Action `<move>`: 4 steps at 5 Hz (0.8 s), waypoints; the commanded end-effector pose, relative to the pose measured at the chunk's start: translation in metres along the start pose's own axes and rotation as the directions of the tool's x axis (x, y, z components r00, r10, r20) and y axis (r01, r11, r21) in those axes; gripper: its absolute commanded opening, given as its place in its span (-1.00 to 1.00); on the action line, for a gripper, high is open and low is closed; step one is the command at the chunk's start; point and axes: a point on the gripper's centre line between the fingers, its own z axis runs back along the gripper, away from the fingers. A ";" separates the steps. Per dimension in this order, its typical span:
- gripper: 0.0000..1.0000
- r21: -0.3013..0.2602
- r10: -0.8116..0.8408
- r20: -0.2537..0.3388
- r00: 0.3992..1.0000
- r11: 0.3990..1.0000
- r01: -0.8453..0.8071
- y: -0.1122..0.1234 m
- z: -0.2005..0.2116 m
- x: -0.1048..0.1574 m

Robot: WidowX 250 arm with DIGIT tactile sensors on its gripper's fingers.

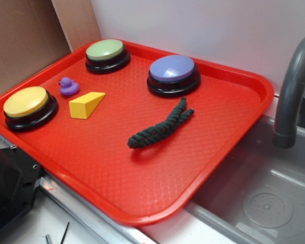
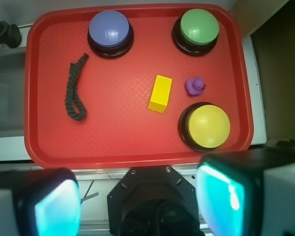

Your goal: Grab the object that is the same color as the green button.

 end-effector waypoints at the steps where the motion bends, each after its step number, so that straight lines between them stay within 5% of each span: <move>1: 1.00 0.000 0.000 0.000 1.000 1.000 0.000 0.000 0.000 0.000; 2: 1.00 -0.025 -0.137 0.042 0.990 0.990 0.138 -0.050 -0.035 0.046; 3: 1.00 0.035 -0.058 0.004 0.998 0.998 0.058 -0.086 -0.064 0.090; 4: 1.00 0.040 -0.009 0.030 1.000 0.999 0.008 -0.094 -0.099 0.099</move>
